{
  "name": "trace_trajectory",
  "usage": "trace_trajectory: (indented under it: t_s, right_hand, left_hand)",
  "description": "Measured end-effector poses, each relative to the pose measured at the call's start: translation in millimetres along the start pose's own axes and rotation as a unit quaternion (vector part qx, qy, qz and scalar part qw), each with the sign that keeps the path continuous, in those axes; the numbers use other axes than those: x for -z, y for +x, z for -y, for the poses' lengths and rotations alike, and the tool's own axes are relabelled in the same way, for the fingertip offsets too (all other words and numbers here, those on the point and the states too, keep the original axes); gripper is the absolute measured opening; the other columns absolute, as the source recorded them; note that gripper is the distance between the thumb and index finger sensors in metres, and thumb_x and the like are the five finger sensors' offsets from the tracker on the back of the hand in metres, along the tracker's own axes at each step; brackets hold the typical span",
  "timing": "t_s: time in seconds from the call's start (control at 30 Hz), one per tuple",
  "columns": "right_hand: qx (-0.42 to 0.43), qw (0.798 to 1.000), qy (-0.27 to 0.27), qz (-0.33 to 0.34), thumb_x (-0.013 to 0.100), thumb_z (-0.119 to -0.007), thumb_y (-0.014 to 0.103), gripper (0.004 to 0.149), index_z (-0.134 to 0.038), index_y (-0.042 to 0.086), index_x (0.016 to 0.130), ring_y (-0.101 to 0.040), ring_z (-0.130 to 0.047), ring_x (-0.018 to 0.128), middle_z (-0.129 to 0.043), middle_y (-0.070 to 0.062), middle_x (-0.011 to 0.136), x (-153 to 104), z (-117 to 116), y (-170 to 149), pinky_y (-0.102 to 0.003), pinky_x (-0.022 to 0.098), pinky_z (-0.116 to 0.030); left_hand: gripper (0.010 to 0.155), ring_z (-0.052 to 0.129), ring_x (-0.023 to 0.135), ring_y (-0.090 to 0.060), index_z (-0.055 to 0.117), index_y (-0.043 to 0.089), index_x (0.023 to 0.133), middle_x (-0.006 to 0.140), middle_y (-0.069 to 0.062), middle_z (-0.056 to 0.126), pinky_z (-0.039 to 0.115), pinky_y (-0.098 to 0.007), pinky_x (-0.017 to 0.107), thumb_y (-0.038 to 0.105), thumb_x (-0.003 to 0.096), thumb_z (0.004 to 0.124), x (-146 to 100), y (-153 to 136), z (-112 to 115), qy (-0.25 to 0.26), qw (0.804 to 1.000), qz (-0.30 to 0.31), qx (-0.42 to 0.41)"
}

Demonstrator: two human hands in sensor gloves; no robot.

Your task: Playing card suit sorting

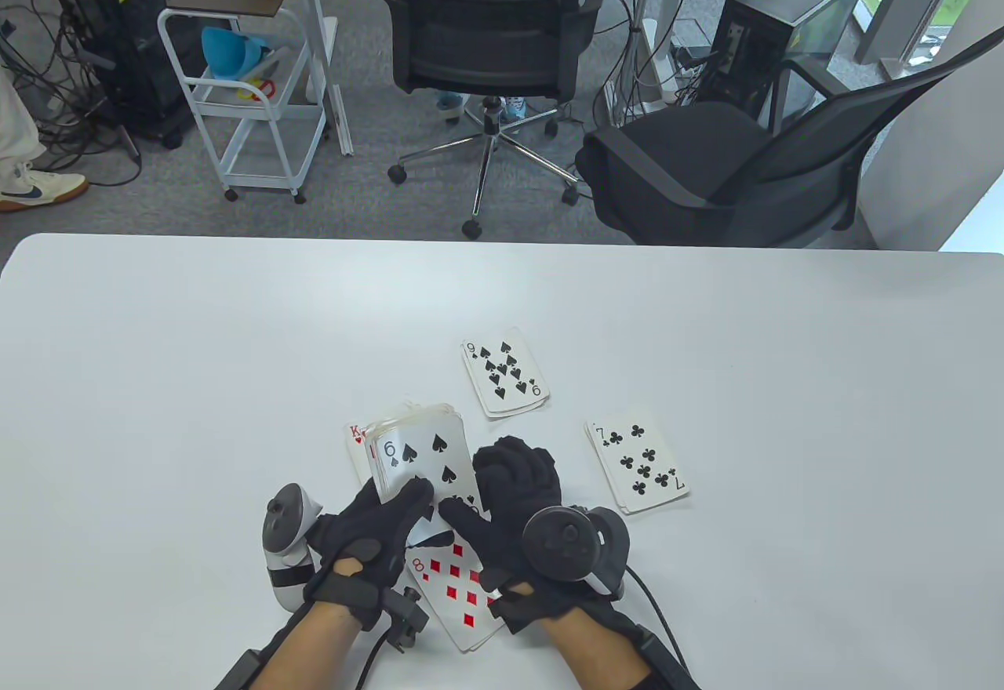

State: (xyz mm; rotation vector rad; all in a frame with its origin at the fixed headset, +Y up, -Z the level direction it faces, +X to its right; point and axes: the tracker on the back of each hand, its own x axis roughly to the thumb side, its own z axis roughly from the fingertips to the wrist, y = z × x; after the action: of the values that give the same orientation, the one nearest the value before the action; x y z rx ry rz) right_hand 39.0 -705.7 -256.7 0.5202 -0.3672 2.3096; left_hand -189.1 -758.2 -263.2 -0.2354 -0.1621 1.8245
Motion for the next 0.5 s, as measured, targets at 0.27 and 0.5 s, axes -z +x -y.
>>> trace_trajectory:
  t_s: [0.27,0.5]
  right_hand:
    - [-0.008,1.000,-0.011,-0.002,0.054,-0.079,0.038,0.039,-0.082,0.011,0.081,-0.048,-0.057,0.101,-0.071,-0.015,0.100,0.4,3.4,-3.5,-0.074,0.069,-0.039]
    - [-0.011,0.999,-0.020,-0.022,0.051,-0.085,0.043,0.045,-0.078,0.013,0.084,-0.049,-0.057,0.100,-0.070,-0.014,0.100,1.0,8.3,-9.2,-0.074,0.069,-0.039]
  left_hand:
    - [0.056,0.095,0.084,-0.028,0.066,0.027,0.102,0.098,0.000,0.083,0.094,-0.042,0.050,0.047,0.0527,0.086,-0.3,0.3,-0.4,0.002,1.000,-0.004,-0.006]
    - [0.057,0.094,0.085,-0.028,0.064,0.027,0.102,0.099,0.000,0.082,0.094,-0.042,0.051,0.046,0.0528,0.086,-1.0,2.7,-0.8,0.004,1.000,-0.001,-0.014]
